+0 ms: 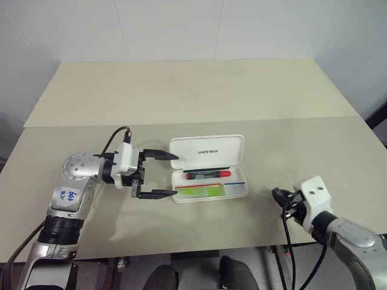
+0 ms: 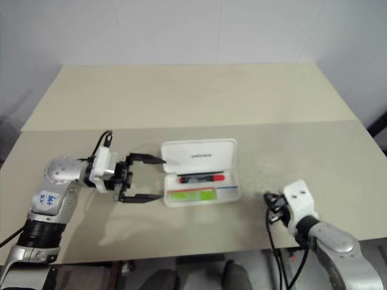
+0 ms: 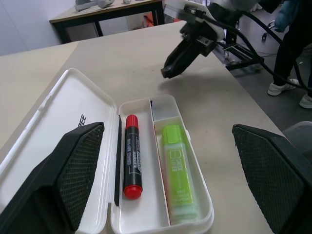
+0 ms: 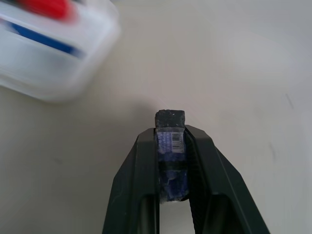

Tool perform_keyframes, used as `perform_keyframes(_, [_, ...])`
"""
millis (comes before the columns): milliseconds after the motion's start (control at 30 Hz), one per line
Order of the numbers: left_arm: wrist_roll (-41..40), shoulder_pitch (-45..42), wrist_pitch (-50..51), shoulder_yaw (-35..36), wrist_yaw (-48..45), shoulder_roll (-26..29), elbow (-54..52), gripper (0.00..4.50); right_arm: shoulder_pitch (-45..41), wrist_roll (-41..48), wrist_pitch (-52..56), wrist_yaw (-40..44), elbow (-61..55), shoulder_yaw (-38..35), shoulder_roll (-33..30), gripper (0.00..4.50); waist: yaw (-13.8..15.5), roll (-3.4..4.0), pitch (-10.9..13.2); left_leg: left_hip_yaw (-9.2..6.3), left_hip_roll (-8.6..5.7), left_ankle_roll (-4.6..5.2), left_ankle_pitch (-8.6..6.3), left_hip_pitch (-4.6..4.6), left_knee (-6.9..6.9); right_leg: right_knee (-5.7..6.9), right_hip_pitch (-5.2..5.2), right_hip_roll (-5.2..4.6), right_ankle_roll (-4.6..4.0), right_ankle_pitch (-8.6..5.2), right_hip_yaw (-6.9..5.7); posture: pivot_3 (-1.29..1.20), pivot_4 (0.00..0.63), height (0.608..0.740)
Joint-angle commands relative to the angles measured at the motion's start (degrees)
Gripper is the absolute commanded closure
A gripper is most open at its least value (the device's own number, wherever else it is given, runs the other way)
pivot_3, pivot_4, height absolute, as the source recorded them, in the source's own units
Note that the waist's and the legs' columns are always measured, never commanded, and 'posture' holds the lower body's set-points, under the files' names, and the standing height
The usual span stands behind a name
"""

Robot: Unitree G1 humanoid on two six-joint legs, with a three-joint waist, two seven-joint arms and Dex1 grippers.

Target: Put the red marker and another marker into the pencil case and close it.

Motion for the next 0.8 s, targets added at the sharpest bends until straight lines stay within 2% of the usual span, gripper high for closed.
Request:
perform_keyframes(33, [0.0, 0.4, -1.1, 0.2, 0.7, -0.2, -1.2, 0.00, -3.6, 1.6, -6.7, 10.2, 4.1, -0.8, -6.0, 4.12, 0.0, 0.00, 0.0, 0.00, 0.00, 0.02, 0.00, 0.00, -0.01, -0.02, 0.00, 0.00, 0.00, 0.00, 0.00, 0.00, 0.150, 0.740])
perform_keyframes(133, [0.1, 0.9, -1.2, 0.1, 1.1, -0.2, -1.5, 0.00, -8.3, 0.6, -13.6, 18.1, 10.3, 1.2, -11.0, 4.12, 0.0, 0.00, 0.0, 0.01, -0.01, 0.04, -0.01, -0.01, -0.01, -0.05, 0.00, -0.01, 0.00, 0.00, -0.01, 0.00, 0.150, 0.740])
perform_keyframes(267, [0.2, 1.3, -1.3, -0.2, 2.0, -0.4, -2.1, 0.00, -15.8, -0.9, -22.1, 26.4, 17.9, 6.5, -13.0, 4.12, -0.1, -0.01, 0.0, 0.02, 0.03, 0.04, -0.01, -0.02, -0.01, -0.07, -0.01, 0.00, 0.01, 0.01, -0.08, 0.00, 0.150, 0.740])
perform_keyframes(500, [0.3, 2.2, -1.3, -0.4, 3.1, -0.3, -3.3, 0.00, -26.2, -3.7, -32.2, 35.0, 26.6, 15.5, -10.9, 4.12, -0.1, -0.01, 0.0, 0.03, 0.05, 0.03, -0.01, -0.05, 0.06, -0.09, 0.00, -0.02, 0.03, 0.01, -0.13, 0.00, 0.150, 0.740])
perform_keyframes(633, [0.2, 3.5, -0.8, -0.2, 4.1, -0.2, -5.0, 0.00, -31.9, -4.2, -33.1, 39.2, 30.3, 20.8, -7.6, 4.12, -0.4, -0.01, 0.0, 0.05, 0.02, 0.03, -0.01, -0.08, 0.13, -0.10, -0.01, -0.02, 0.03, 0.02, -0.12, 0.00, 0.150, 0.740])
perform_keyframes(800, [0.1, 5.0, -0.4, 0.0, 5.2, 0.1, -6.4, 0.00, -34.4, -5.2, -34.2, 41.4, 32.2, 24.3, -4.8, 4.12, -0.5, 0.00, 0.0, -0.08, 0.04, 0.03, -0.01, -0.09, 0.08, -0.08, -0.03, -0.02, 0.04, 0.03, -0.19, 0.00, 0.150, 0.740])
